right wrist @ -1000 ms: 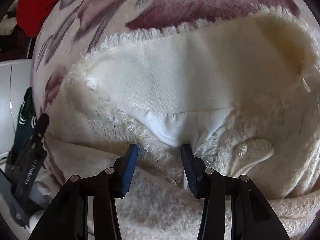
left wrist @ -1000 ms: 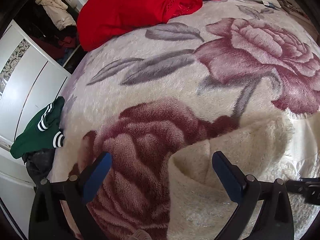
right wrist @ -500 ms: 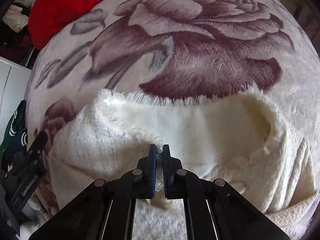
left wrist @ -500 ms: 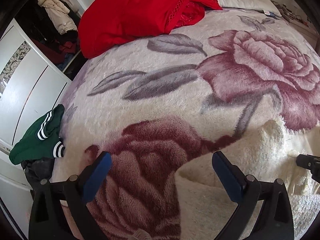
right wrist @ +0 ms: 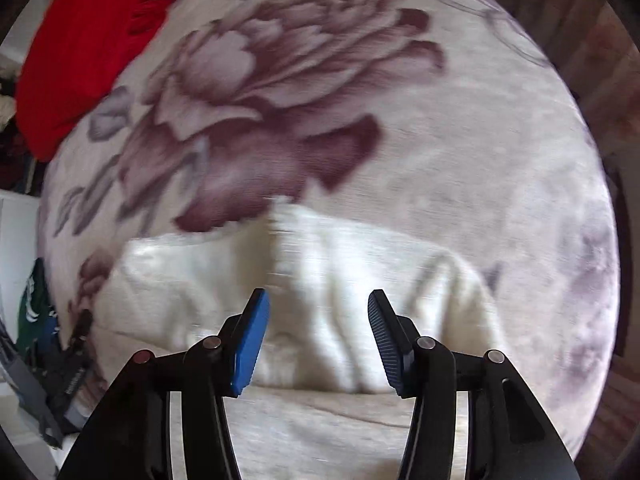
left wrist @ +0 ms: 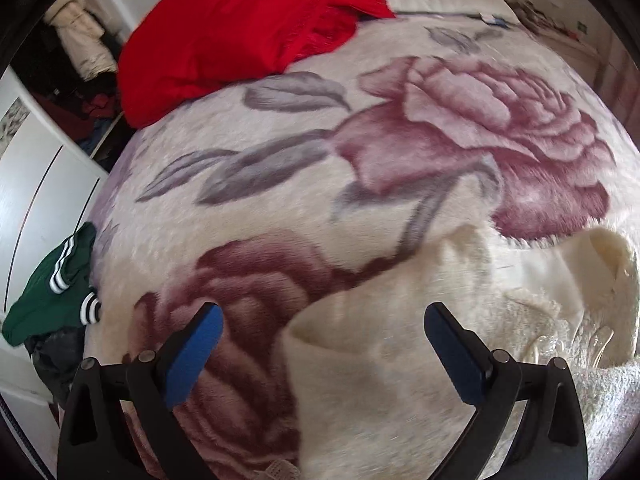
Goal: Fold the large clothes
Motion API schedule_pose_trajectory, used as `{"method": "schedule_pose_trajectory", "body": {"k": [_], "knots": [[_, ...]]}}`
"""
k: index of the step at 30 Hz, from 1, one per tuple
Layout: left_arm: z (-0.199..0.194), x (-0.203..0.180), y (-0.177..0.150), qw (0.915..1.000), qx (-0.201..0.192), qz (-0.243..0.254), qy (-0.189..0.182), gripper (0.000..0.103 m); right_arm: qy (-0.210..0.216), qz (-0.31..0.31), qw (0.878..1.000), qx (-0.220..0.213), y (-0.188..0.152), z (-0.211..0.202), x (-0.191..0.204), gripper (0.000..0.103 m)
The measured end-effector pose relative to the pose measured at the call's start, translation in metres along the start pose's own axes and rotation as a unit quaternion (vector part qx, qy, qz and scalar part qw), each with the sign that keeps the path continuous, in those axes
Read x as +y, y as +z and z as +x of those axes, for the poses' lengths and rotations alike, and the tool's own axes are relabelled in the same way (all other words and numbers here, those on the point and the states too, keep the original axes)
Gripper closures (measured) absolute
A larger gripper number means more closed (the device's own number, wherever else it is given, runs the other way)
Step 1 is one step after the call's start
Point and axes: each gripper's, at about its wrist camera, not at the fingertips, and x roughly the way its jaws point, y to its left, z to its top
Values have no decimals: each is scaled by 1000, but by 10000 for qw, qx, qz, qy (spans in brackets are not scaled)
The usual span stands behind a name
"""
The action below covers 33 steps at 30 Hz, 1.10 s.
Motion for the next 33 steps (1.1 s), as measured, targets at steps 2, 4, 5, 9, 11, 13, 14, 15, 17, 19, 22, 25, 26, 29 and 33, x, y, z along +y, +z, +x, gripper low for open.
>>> {"method": "schedule_pose_trajectory", "body": {"k": [2, 4, 5, 9, 11, 13, 14, 15, 17, 19, 22, 25, 26, 29, 33], "knots": [[6, -11, 2, 9999, 33, 151, 56, 0, 117, 77, 9997, 187, -1, 10, -13, 49], [12, -23, 3, 9995, 26, 290, 93, 0, 178, -6, 9985, 509, -2, 31, -15, 49], [16, -29, 3, 9992, 35, 365, 160, 0, 237, -108, 9977, 624, -2, 42, -14, 51], [25, -37, 1, 9981, 62, 527, 317, 0, -299, -392, 9983, 308, 4, 65, 0, 94], [25, -38, -1, 9979, 86, 551, 341, 0, -268, -345, 9990, 83, 11, 63, 1, 94], [16, -36, -4, 9985, 69, 476, 249, 0, 45, -397, 9991, 156, 12, 61, -5, 91], [10, -35, -5, 9989, 41, 443, 167, 0, 293, -396, 9983, 307, 11, 56, -13, 84], [0, -34, -7, 9992, -12, 399, 86, 0, 483, -355, 9975, 370, 8, 45, -25, 79], [-15, -37, -10, 9994, -94, 338, -65, 0, 500, -12, 9987, 2, -6, 7, -64, 62], [-27, -45, -10, 9993, -134, 310, -185, 0, 284, 379, 9988, -138, -24, -15, -102, 56], [-39, -62, -9, 9988, -202, 309, -308, 0, 242, 699, 9966, 366, -42, -4, -139, 55], [-40, -82, -11, 9985, -147, 379, -377, 0, 196, 893, 9942, 561, -47, 19, -163, 53], [-40, -88, -12, 9983, -134, 419, -372, 0, 331, 1046, 9921, 609, -48, 23, -168, 53], [-41, -102, -17, 9977, -165, 561, -337, 0, 1455, 1708, 9711, 819, -52, 45, -178, 96], [-42, -104, -24, 9979, -160, 596, -218, 0, 778, 1709, 9811, 470, -46, 46, -187, 95]]}}
